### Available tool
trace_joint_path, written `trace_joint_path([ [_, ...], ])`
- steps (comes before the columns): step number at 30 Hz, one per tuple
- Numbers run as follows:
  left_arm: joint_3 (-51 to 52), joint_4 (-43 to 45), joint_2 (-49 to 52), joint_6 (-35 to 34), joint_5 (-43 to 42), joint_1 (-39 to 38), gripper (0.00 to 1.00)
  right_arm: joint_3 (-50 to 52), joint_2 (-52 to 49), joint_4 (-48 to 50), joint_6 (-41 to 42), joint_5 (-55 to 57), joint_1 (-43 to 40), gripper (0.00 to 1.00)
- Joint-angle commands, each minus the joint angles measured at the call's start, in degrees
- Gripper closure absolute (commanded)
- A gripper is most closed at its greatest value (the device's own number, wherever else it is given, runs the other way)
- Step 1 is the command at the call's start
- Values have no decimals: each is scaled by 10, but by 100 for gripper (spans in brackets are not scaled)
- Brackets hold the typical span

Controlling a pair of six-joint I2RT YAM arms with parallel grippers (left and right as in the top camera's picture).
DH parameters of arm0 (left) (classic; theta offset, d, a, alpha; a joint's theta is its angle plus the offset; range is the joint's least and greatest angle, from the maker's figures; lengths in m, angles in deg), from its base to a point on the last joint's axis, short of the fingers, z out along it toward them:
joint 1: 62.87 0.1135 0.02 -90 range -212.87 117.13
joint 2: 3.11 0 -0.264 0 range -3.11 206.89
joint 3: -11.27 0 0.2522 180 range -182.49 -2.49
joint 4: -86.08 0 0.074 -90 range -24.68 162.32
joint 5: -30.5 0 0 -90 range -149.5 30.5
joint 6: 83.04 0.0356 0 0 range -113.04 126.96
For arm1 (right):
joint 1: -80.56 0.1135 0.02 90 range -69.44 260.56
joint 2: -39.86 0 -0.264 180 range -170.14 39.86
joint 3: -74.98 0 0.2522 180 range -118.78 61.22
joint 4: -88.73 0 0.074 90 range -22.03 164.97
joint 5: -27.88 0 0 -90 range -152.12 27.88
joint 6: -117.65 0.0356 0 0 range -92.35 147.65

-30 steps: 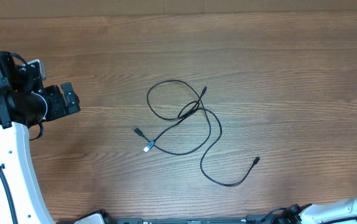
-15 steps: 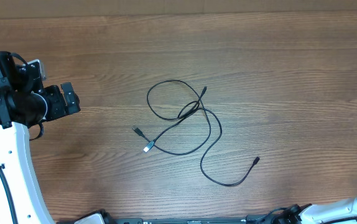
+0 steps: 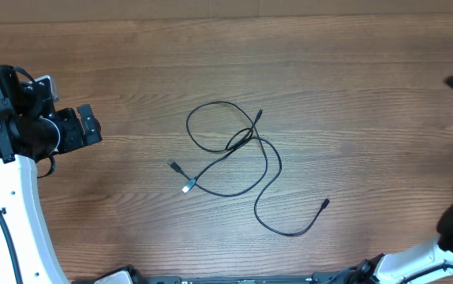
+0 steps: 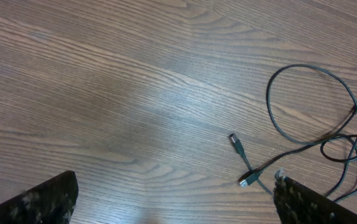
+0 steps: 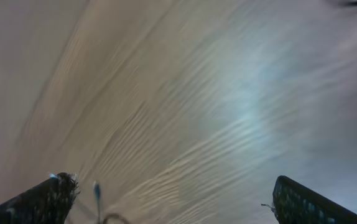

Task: Untangle cables
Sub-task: 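Return the right gripper to the remaining cable pile and grasp a strand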

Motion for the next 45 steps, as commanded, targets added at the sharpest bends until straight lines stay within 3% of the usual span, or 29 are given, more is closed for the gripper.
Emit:
trace_joint_path([
  [1,-4,0,2,11,-5,2,0,2,2,-10,-14,-9,86,0],
  [6,-4,0,2,11,-5,2,0,11,2,-13,-10,-9,200,0],
  [14,-4,0,2,11,-5,2,0,77,1,7,104,36,377,0],
  [26,-4,0,2,11,-5,2,0,183,1,147,267,56,594,0],
  [32,-4,0,2,11,-5,2,0,233,1,231,373,115,648,0],
  [38,-4,0,2,11,-5,2,0,283,-1,328,396,118,666,21],
  [45,-4,0,2,11,-5,2,0,316,-1,368,397,131,666,27],
])
